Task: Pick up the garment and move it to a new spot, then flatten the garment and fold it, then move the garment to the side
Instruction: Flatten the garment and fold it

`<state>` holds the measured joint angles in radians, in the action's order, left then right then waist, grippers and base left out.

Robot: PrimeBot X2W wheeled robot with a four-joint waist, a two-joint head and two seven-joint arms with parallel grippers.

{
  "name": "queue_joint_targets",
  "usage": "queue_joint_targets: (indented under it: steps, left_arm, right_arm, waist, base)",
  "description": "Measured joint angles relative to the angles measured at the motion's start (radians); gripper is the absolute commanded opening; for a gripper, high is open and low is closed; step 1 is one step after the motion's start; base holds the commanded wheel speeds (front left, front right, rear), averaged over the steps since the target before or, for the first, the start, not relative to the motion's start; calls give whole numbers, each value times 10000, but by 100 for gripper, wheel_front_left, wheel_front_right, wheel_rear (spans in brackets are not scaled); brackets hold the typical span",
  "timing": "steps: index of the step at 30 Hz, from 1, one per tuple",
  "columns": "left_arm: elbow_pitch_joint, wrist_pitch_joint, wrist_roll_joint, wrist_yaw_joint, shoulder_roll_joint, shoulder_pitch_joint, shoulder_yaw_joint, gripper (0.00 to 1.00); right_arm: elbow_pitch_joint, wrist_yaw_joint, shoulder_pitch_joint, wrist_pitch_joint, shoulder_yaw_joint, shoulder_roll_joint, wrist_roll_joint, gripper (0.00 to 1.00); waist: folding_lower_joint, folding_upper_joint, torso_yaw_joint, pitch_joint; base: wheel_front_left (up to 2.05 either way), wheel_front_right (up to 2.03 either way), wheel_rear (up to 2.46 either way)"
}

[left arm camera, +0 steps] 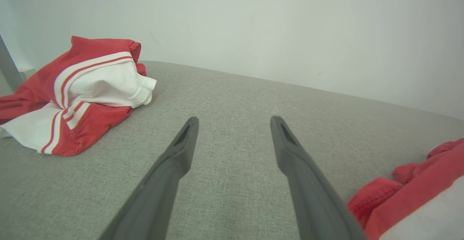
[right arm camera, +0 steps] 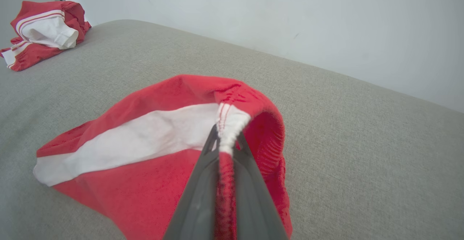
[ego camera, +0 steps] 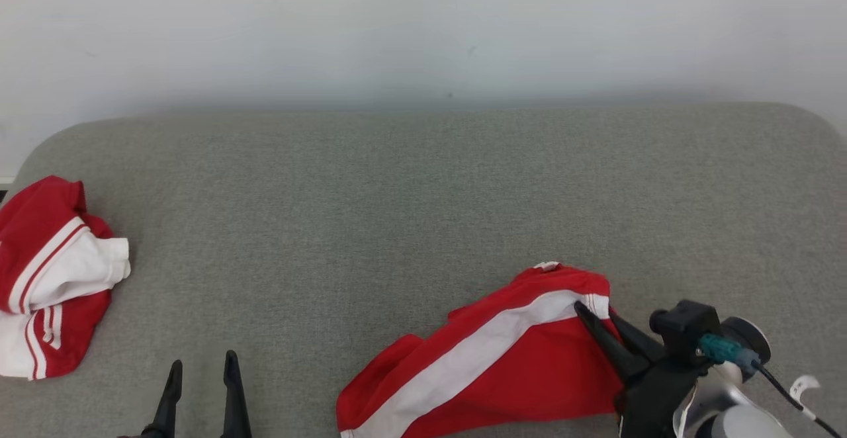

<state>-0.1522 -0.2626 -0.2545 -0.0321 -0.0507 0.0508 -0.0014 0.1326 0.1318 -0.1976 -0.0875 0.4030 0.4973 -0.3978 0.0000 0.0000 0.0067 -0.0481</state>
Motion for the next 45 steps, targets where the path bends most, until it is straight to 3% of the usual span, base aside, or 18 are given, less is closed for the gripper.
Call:
queue_joint_targets:
  steps: [6,7,8,9,19,25,38,45]
  left_arm:
    - [6,0,35,-44,4,-124,71,100]
    - [2,0,35,-46,-2,-125,111,100]
    - [-4,0,35,-48,0,-129,115,100]
    - [-25,0,35,-102,2,-148,115,100]
    - [-59,0,92,-167,2,-162,270,100]
    - [-25,0,161,-207,2,-166,309,100]
    - [-100,0,280,-295,-2,-505,161,100]
    - [-171,0,217,-290,0,-546,40,100]
  right_arm:
    - [-965,0,1614,-230,-441,249,-15,0]
    - [-1047,0,1863,-303,-443,259,-61,37]
    - [-1101,0,2093,-311,-468,261,-58,48]
    - [-1124,0,2239,-314,-499,270,-21,100]
    - [-2082,0,2739,468,-1350,42,-238,100]
    - [-2255,0,2118,399,-1615,82,-69,100]
    - [86,0,-1370,-986,-554,82,19,100]
    - [1266,0,-2081,-1756,483,332,-723,100]
  waist:
    - [0,0,-452,-122]
    - [0,0,-508,-145]
    - [0,0,-559,-170]
    - [0,0,-598,-195]
    - [0,1,-701,-178]
    - [0,1,-560,-178]
    - [0,1,13,-382]
    - [1,1,381,-492]
  base:
    - [0,0,0]
    - [0,0,0]
    - [0,0,0]
    - [0,0,0]
    - [0,0,0]
    - [0,0,0]
    - [0,0,0]
    - [0,0,0]
